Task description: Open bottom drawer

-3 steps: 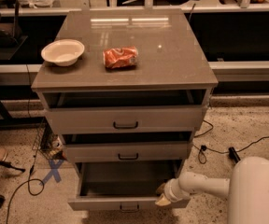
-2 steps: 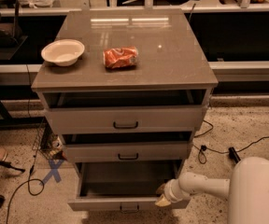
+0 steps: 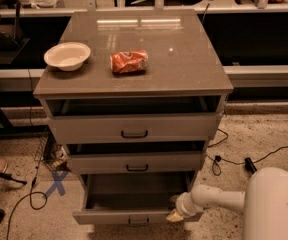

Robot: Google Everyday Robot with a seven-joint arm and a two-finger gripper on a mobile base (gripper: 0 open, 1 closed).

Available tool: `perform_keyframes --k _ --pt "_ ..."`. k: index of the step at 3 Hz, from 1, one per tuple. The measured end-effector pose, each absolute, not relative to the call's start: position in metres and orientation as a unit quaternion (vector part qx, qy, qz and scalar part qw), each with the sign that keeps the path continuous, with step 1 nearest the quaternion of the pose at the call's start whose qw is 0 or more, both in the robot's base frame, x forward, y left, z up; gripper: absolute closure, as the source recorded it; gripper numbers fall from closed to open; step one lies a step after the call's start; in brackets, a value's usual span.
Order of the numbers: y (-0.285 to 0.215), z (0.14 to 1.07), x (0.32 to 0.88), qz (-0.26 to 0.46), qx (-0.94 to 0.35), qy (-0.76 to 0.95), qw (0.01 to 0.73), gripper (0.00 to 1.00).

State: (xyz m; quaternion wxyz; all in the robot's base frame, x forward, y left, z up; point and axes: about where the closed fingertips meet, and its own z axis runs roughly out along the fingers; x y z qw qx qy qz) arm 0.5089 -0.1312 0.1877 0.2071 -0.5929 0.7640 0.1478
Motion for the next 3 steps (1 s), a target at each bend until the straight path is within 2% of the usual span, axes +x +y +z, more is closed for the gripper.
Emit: perform_keyframes --k 1,3 --pt "-0.130 0.187 0.508 0.149 -0.593 0.764 0.206 0.00" --pt "-0.124 0.173 0.485 0.170 -0.624 0.750 0.139 0.00"
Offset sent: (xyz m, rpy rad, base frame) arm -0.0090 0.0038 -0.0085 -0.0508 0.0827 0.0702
